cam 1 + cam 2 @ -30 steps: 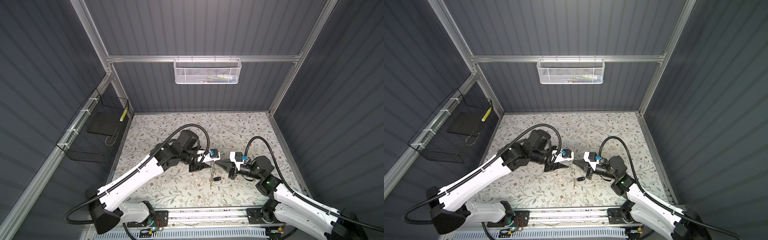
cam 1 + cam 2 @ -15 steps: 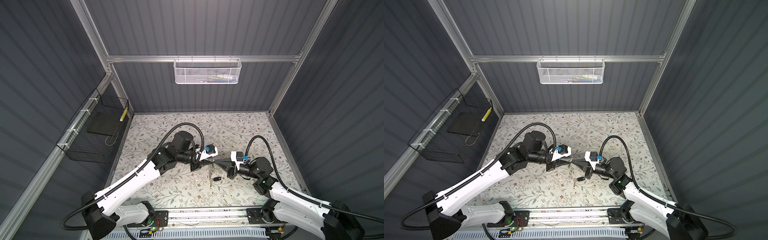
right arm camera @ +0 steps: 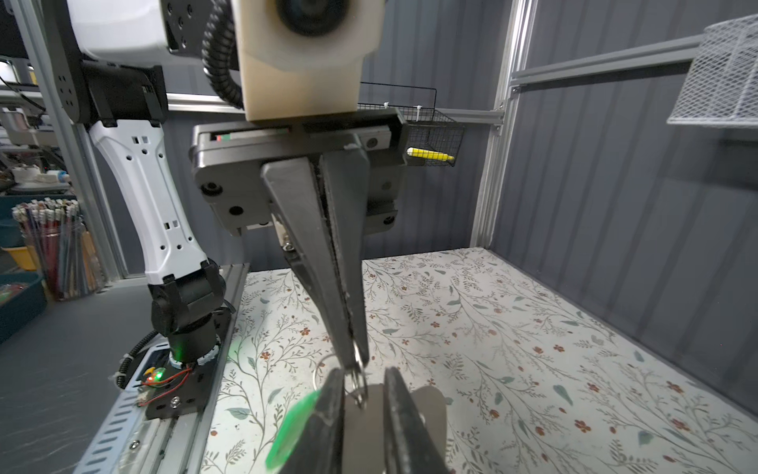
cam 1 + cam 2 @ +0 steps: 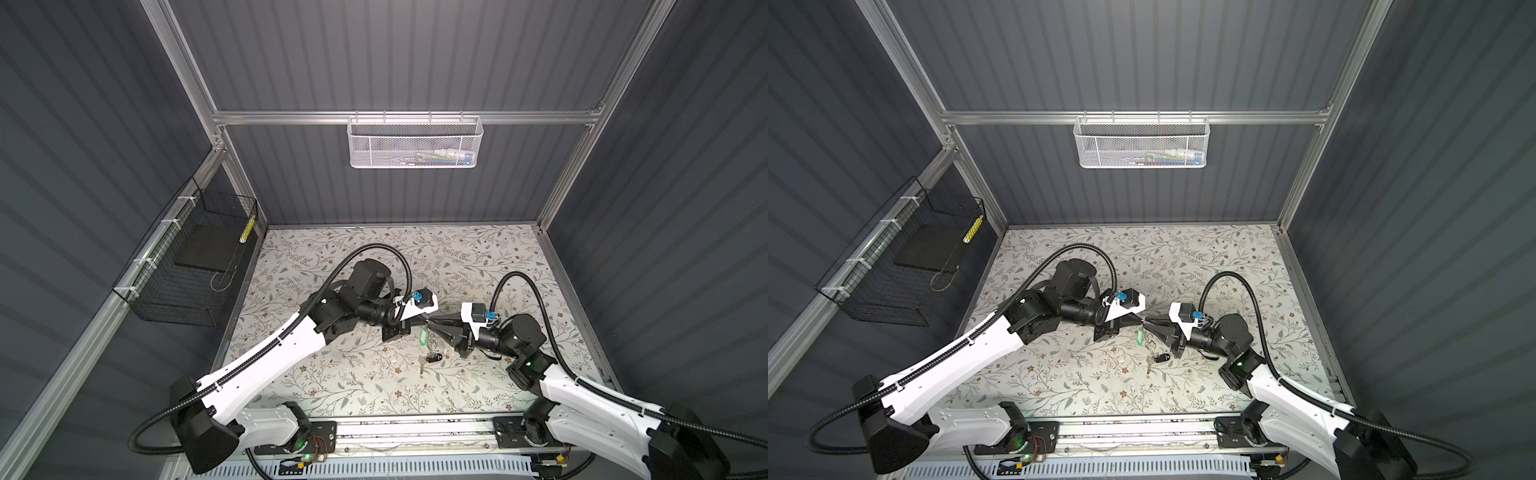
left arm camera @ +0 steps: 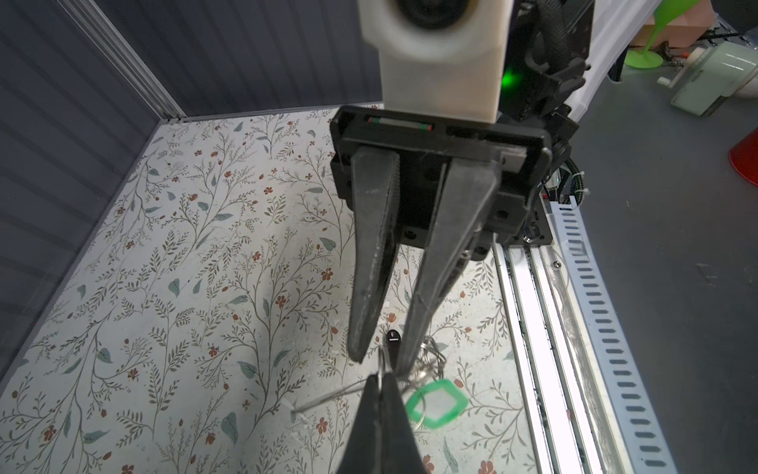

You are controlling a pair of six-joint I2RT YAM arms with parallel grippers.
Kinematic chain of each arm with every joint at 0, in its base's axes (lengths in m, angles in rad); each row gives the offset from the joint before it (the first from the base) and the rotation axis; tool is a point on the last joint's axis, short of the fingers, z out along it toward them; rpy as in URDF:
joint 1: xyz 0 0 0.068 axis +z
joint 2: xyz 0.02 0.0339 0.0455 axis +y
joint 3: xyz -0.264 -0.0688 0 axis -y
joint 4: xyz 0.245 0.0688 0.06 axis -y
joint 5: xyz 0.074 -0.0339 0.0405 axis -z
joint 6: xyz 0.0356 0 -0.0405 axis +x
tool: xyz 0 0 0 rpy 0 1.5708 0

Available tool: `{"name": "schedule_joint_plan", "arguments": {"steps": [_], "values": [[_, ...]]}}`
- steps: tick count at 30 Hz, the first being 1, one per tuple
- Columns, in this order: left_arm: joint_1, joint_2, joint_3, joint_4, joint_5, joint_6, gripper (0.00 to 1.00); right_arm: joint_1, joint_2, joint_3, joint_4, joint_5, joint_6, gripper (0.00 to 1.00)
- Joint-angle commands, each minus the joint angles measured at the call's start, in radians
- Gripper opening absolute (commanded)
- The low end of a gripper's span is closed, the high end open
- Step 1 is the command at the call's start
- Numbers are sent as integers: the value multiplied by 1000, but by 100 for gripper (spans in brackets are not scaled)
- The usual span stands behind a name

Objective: Put the keys on the keyring

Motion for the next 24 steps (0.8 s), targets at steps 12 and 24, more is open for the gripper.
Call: {"name": "schedule_joint_plan", "arguments": {"steps": [12,24], "values": [[-1,175,319,-375,-22,154,0,5,-83,86,-272,58,-118,18],[-17,205,342,-396,-8,172,0,9,-65,100,-263,60,-113,17]]}}
